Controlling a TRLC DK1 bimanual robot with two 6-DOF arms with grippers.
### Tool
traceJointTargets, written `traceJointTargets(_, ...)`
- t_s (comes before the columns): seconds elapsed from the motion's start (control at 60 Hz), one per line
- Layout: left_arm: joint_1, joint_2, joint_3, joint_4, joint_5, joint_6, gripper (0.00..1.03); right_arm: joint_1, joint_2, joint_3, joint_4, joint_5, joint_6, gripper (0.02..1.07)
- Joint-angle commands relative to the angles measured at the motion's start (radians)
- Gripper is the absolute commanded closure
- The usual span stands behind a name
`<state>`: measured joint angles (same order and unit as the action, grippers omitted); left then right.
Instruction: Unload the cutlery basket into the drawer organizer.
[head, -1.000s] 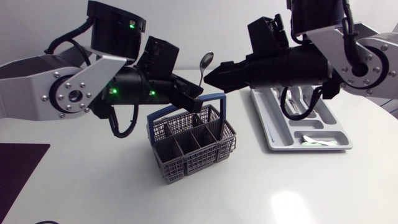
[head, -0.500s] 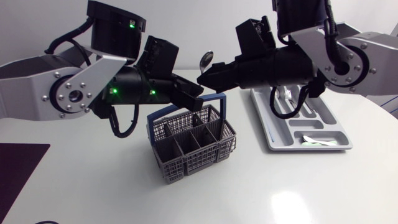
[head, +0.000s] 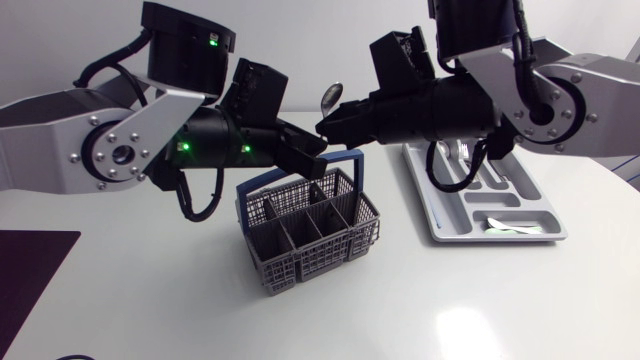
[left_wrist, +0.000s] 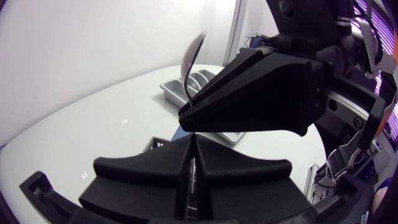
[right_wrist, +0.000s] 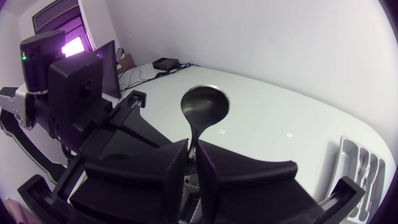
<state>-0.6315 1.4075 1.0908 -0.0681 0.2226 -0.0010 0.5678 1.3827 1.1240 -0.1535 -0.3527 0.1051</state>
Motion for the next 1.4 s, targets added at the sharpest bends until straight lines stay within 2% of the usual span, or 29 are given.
traceJointTargets(0.0, -0.01, 0.016, -0.012, 0.019, -0.002, -0.021, 1.0, 0.006, 0.016, 0.014, 0.011, -0.005, 0.015, 1.0)
traceJointTargets(0.217, -0.011, 0.013, -0.016, 0.024, -0.002, -0.021, 1.0, 0.014, 0.007, 0.003, 0.011, -0.009, -0.004, 1.01)
traceJointTargets(0.267, -0.011, 0.01, -0.016, 0.024, -0.002, -0.021, 0.96, 0.014, 0.006, 0.002, 0.012, -0.009, -0.005, 1.01)
traceJointTargets(0.367, -0.011, 0.001, -0.022, 0.022, -0.002, -0.01, 0.79, 0.006, 0.001, -0.001, 0.014, -0.012, -0.007, 1.01)
traceJointTargets(0.45, -0.011, -0.01, -0.025, 0.002, -0.002, -0.001, 0.55, 0.0, -0.007, -0.004, 0.017, -0.015, -0.008, 1.01)
traceJointTargets(0.467, -0.011, -0.01, -0.025, 0.001, -0.002, 0.002, 0.52, -0.002, -0.007, -0.004, 0.017, -0.015, -0.008, 1.01)
traceJointTargets(0.483, -0.011, -0.015, -0.025, -0.01, -0.002, 0.013, 0.46, -0.003, -0.007, -0.006, 0.017, -0.015, -0.008, 1.01)
traceJointTargets(0.55, -0.011, -0.024, -0.023, -0.039, -0.003, 0.039, 0.3, -0.013, -0.014, -0.01, 0.017, -0.019, -0.008, 1.01)
traceJointTargets(0.683, 0.013, -0.068, -0.031, -0.099, -0.005, 0.095, 0.16, -0.052, -0.05, -0.023, 0.011, -0.037, -0.01, 1.01)
traceJointTargets(0.8, 0.049, -0.119, -0.063, -0.136, -0.005, 0.147, 0.11, -0.121, -0.091, -0.041, -0.015, -0.088, -0.031, 1.01)
traceJointTargets(1.0, 0.185, -0.234, -0.131, -0.205, -0.005, 0.243, 0.08, -0.319, -0.148, -0.073, -0.139, -0.216, -0.202, 1.01)
traceJointTargets(1.167, 0.276, -0.272, -0.183, -0.229, -0.005, 0.277, 0.07, -0.539, -0.151, -0.07, -0.33, -0.341, -0.481, 1.01)
traceJointTargets(1.383, 0.302, -0.305, -0.246, -0.231, -0.003, 0.285, 0.07, -0.761, -0.103, -0.107, -0.532, -0.368, -0.952, 0.99)
